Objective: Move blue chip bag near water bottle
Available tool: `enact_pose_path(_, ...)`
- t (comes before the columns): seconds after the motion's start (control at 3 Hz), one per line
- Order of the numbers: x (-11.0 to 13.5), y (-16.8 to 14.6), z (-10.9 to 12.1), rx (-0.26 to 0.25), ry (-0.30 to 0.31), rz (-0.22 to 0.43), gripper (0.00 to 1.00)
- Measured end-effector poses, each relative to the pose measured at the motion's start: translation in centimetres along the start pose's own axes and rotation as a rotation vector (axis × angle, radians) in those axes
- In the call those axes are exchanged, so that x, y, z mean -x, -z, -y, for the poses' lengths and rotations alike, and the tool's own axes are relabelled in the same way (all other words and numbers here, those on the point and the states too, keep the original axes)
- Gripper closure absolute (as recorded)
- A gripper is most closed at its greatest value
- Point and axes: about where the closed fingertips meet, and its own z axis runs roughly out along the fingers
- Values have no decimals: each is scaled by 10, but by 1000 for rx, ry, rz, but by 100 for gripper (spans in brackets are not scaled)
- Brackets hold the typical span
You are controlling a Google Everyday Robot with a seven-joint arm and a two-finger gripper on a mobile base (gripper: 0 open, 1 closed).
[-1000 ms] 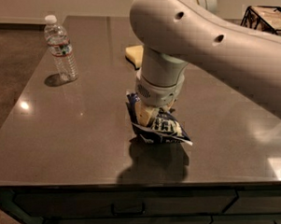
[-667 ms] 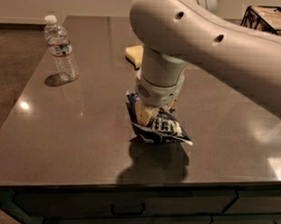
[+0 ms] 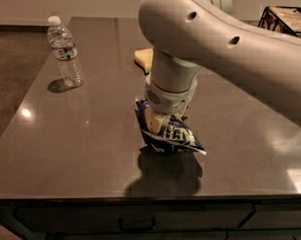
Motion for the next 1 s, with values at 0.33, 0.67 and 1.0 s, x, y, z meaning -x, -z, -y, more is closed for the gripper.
enact_pose_path(0.33, 0, 1, 0, 0, 0, 0, 100)
enact_pose_path(0.67, 0, 1, 0, 0, 0, 0, 100)
enact_pose_path(1.0, 1, 50, 6, -34, 32, 70, 100)
